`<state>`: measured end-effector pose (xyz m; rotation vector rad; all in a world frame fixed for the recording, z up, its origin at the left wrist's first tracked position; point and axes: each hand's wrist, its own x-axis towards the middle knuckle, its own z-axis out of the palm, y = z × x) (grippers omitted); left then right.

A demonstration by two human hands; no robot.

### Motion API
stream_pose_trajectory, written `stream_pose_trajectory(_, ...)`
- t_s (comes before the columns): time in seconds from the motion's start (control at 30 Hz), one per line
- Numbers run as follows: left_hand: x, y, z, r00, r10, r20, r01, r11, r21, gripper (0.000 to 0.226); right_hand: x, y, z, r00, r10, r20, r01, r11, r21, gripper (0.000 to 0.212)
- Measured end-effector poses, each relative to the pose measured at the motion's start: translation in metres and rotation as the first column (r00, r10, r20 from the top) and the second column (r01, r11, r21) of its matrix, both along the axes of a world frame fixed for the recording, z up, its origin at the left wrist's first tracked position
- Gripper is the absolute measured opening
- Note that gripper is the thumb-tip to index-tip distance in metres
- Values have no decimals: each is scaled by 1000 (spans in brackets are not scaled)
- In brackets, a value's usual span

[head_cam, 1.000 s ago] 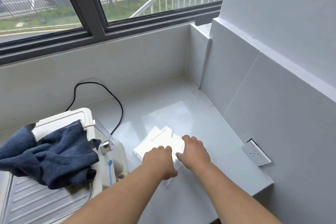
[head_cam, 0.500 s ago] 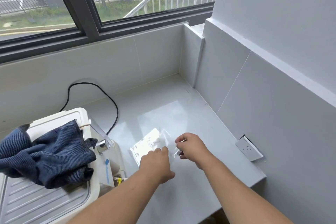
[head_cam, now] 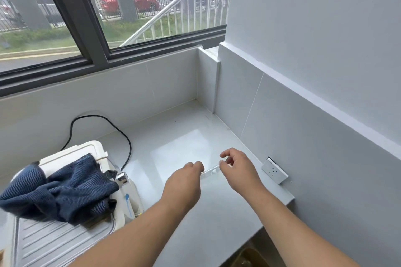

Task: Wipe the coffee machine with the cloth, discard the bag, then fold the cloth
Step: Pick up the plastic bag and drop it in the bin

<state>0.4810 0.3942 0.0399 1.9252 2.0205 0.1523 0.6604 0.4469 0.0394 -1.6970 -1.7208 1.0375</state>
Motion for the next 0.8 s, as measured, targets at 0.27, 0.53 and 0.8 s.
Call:
stream_pose_trajectory(0.27,0,1,57,978,9,210,-33,993,112,30,17,-30,47,995,-17,103,2,990,139,42)
stream_pose_trajectory(0.53,-2,-8,107,501,280,819,-192,959,-210,10,24,-65,84,910,-387,-152,358,915,-186,100)
stream_pose_trajectory(0.8,-16,-31,133,221,314,923,-50,949,-311,17,22,-112,110,795,-470,-382,297,852,-431,37)
